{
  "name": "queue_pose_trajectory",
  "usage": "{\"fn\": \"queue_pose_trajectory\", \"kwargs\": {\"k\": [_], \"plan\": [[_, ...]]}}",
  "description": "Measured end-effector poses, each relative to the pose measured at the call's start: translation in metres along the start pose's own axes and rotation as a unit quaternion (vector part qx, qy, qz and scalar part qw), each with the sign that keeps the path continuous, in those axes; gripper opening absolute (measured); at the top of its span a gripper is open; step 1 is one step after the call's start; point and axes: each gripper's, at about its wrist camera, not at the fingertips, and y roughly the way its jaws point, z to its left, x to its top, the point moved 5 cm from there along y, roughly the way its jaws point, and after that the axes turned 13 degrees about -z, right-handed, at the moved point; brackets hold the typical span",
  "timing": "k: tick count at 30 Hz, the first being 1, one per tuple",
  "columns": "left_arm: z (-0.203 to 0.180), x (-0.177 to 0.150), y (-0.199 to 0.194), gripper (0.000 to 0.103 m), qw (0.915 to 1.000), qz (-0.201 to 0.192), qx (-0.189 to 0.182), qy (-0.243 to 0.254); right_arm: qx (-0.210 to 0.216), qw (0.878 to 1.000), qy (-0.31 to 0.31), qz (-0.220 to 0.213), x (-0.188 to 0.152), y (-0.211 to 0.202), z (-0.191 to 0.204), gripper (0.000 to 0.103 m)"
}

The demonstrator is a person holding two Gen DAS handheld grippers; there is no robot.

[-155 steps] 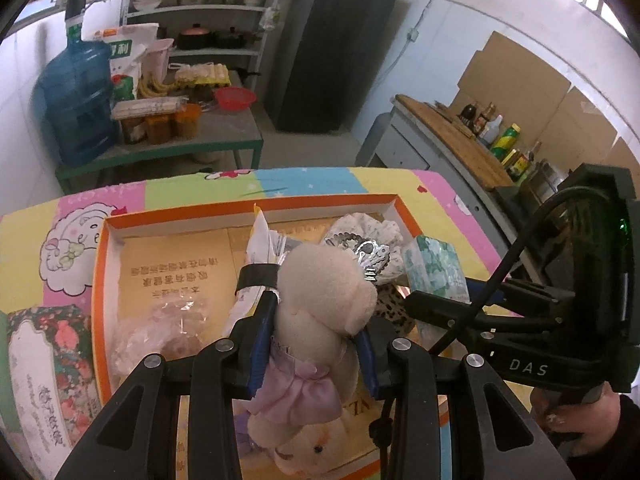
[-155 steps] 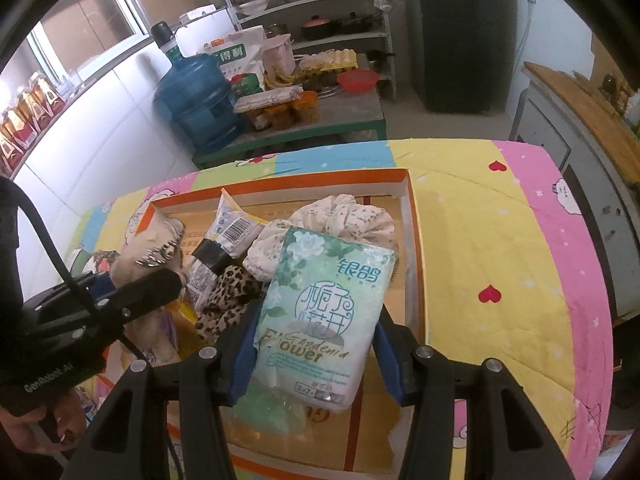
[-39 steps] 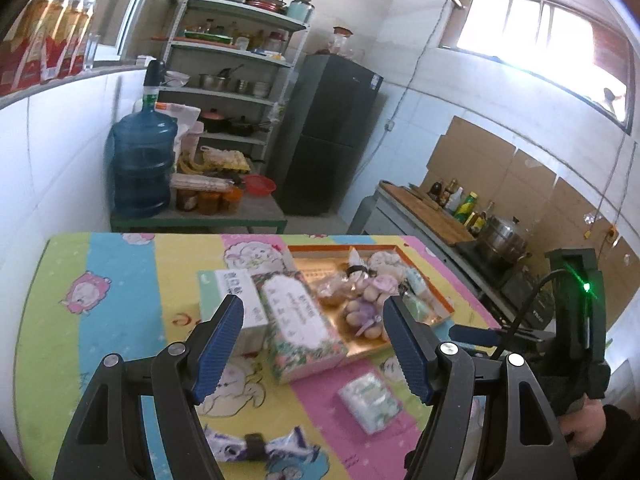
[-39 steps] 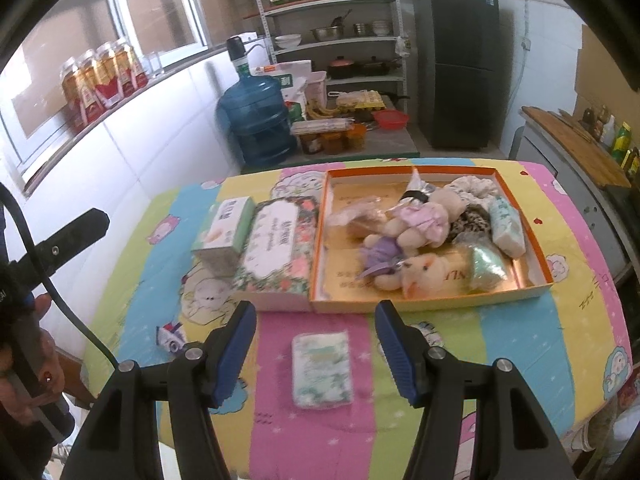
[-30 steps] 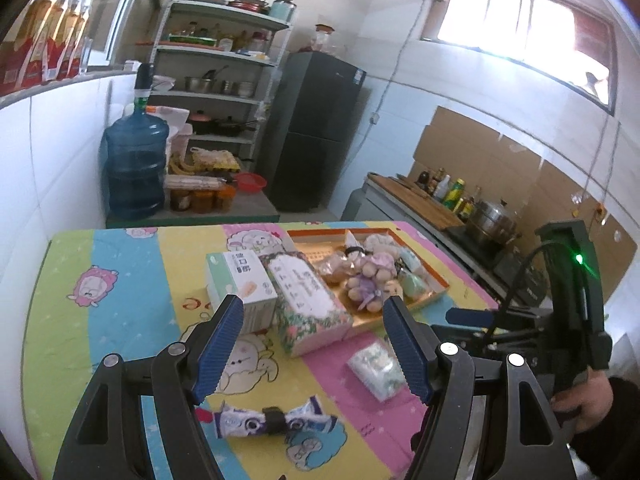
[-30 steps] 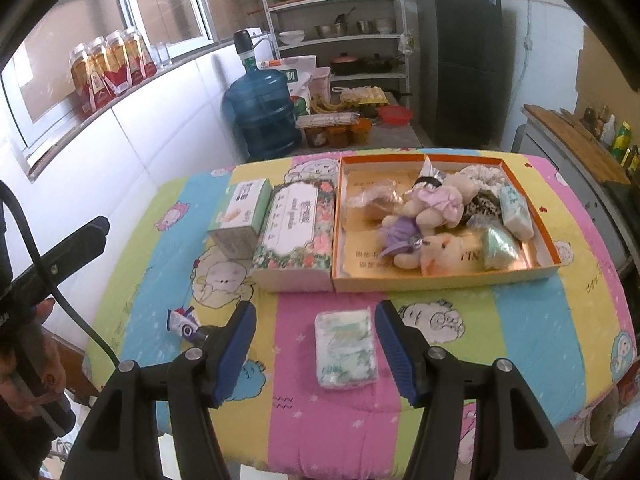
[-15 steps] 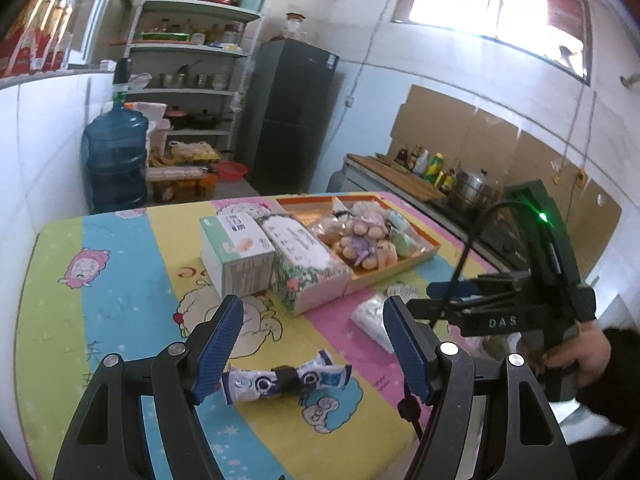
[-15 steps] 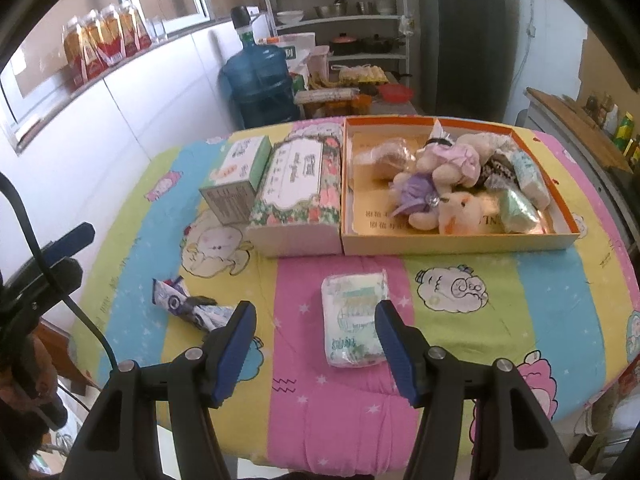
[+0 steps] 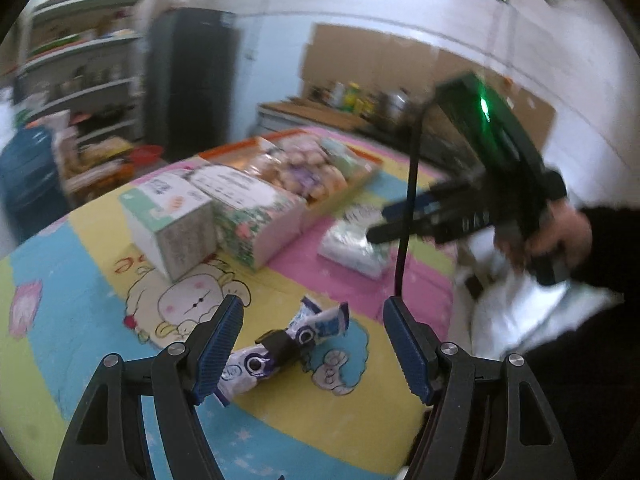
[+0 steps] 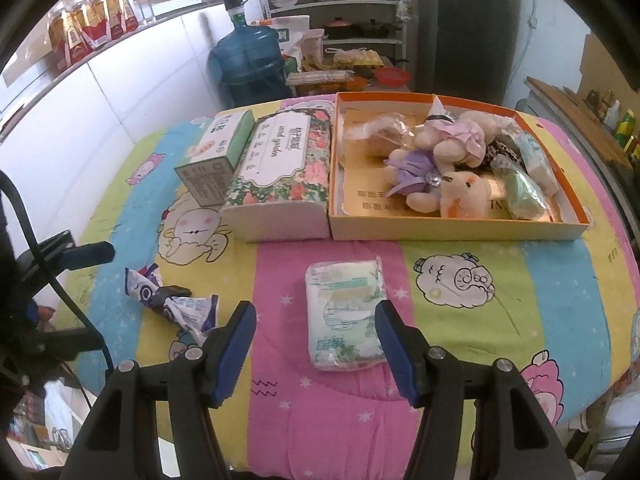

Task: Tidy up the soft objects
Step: 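Grasp the purple-and-white tube-shaped packet with the left tool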

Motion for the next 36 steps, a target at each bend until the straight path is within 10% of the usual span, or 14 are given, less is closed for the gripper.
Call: {"fn": "queue_pose_trajectory", "kwargs": {"k": [12,17,23,36], "plan": [[0.001,-0.032,0.051,0.074,0.9792,0.106,-0.061,0.162,-0.016,1.000,0.022,0.005,-0.005,-0.001,-0.018,0.062],[0.009,-0.045,0.059,0.070,0.9790,0.128,-0.067,0.144,-0.017,0.999,0.023,0.015,-0.008,0.005,-0.022,0.062],[0.016,-0.051,0.061,0.035,0.9851,0.129,-0.045,0.105,-0.014,0.999,0.017,0.032,-0.010,0.019,-0.023,0.062],[0.018,-0.053,0.054,0.031,0.9952,0.095,0.021,0.005,-0.001,0.998,-0.021,0.060,-0.011,0.050,-0.014,0.062]]}}
